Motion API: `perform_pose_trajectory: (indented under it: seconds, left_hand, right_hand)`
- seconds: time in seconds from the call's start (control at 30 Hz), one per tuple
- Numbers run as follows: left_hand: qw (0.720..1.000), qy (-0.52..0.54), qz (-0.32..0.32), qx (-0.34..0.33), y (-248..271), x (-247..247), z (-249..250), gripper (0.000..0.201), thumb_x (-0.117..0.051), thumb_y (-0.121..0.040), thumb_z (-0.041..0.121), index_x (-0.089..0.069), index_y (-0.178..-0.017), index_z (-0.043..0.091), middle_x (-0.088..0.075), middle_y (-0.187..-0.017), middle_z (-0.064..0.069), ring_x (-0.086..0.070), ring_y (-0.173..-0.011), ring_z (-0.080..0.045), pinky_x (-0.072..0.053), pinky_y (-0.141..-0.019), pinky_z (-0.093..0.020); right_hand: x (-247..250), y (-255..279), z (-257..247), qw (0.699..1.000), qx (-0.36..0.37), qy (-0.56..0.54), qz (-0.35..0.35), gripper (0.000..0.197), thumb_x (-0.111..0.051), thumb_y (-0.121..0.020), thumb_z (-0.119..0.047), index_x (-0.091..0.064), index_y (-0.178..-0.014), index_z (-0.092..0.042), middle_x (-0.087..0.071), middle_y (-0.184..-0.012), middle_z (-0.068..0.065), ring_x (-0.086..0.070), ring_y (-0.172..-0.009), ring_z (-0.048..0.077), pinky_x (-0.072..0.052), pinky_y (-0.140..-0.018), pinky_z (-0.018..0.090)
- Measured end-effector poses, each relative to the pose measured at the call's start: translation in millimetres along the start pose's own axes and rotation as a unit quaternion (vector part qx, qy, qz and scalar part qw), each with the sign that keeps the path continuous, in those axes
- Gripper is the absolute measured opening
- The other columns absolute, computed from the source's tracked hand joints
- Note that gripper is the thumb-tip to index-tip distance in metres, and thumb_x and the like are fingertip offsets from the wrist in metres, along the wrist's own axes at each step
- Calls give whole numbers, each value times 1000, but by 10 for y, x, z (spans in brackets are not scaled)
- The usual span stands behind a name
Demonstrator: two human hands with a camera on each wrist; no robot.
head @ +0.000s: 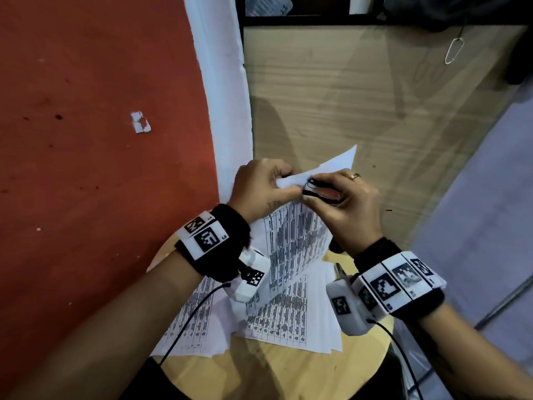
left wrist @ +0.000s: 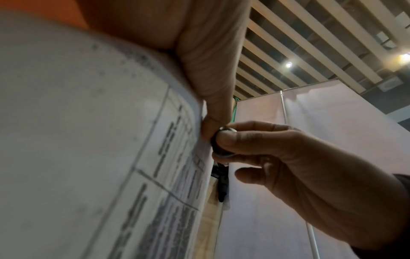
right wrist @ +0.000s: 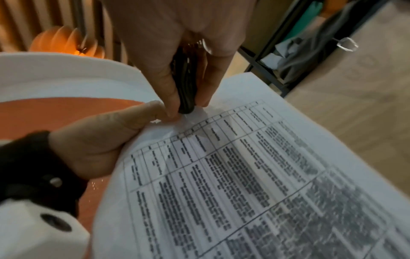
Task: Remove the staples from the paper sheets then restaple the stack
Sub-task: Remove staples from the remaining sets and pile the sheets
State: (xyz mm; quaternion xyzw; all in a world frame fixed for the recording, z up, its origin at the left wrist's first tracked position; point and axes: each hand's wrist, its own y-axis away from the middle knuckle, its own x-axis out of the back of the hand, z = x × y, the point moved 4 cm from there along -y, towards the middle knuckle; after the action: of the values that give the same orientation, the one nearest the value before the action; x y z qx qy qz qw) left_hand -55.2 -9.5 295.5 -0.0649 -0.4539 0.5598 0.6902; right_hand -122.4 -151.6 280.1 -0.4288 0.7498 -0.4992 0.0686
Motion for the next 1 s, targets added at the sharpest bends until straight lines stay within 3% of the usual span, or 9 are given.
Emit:
perform_pose_trajectory:
  seconds: [0.13, 0.27, 0.37, 0.5, 0.6, 0.7, 0.77, 0.83, 1.0]
  left_hand:
    - [999, -13, 35, 2, 43, -21, -46, 30, -52, -60, 53, -48, -56, 23, -45, -50, 4, -45, -53, -17, -34, -52, -27]
    - [998, -2, 60, 35, 66, 96, -308, 40, -53, -61, 51, -66, -76, 17, -66, -71, -5, -64, -72, -27, -51, -67, -40]
    - [999, -6, 32, 23, 55, 140, -304, 44, -53, -61, 52, -68, -74, 12, -67, -72, -5, -64, -74, -27, -51, -69, -40]
    - [1000, -7, -11, 22, 34, 183, -308, 41, -56, -62, 56, -68, -71, 17, -66, -69, -1, -63, -72, -23, -51, -70, -38]
    - [999, -2, -39, 13, 28, 222, -357, 46, -63, -62, 60, -67, -70, 15, -66, -70, -6, -63, -72, -26, -51, -72, -43]
    - [998, 28, -58, 6, 20, 219, -378, 52, -67, -64, 56, -68, -75, 6, -64, -77, -21, -61, -70, -32, -50, -71, -47]
    - [995, 53, -86, -2, 20, 224, -356, 57, -68, -66, 54, -64, -75, -3, -59, -76, -27, -53, -65, -23, -47, -68, -42]
    - [990, 84, -109, -5, 30, 253, -318, 55, -70, -67, 50, -63, -72, -5, -56, -73, -26, -50, -67, -14, -39, -63, -32]
    - [984, 115, -131, 31, 20, 300, -296, 17, -81, -69, 26, -69, -67, 15, -64, -63, 12, -56, -62, 5, -41, -60, -13]
  right_hand:
    - [43, 22, 92, 985, -122, -117, 41, 23, -81, -66, -14, -70, -86, -17, -69, -87, 8, -69, -80, 14, -55, -79, 31]
    - [171, 84, 235, 975, -162, -129, 85, 29, -81, -67, -3, -67, -89, -16, -68, -82, 2, -64, -70, -6, -51, -72, 14]
    - [57, 217, 372, 978, -196, -64, 15, 29, -83, -67, -14, -69, -91, -21, -71, -88, 4, -66, -69, 13, -54, -73, 31]
    - [-5, 321, 496, 972, -212, 31, -94, 44, -88, -59, -22, -72, -99, -11, -67, -88, -1, -63, -83, 12, -46, -79, 18]
    - [29, 325, 614, 953, -277, -21, -120, 45, -90, -54, -16, -71, -95, -14, -64, -104, 5, -63, -93, 18, -54, -83, 35]
    - [58, 303, 708, 927, -324, -144, -124, 48, -90, -47, -4, -70, -88, -17, -46, -130, 6, -55, -114, 17, -50, -90, 32]
    - [59, 293, 678, 887, -347, -259, -159, 48, -82, -47, 3, -69, -91, -13, -55, -122, 4, -65, -97, 14, -53, -71, 23]
    - [52, 285, 614, 845, -366, -330, -208, 44, -73, -51, 2, -67, -92, -13, -70, -95, 2, -68, -75, 11, -49, -55, 16]
    - [63, 200, 555, 830, -352, -379, -209, 38, -69, -51, 5, -74, -81, -19, -73, -79, -5, -67, -64, 7, -47, -48, 14]
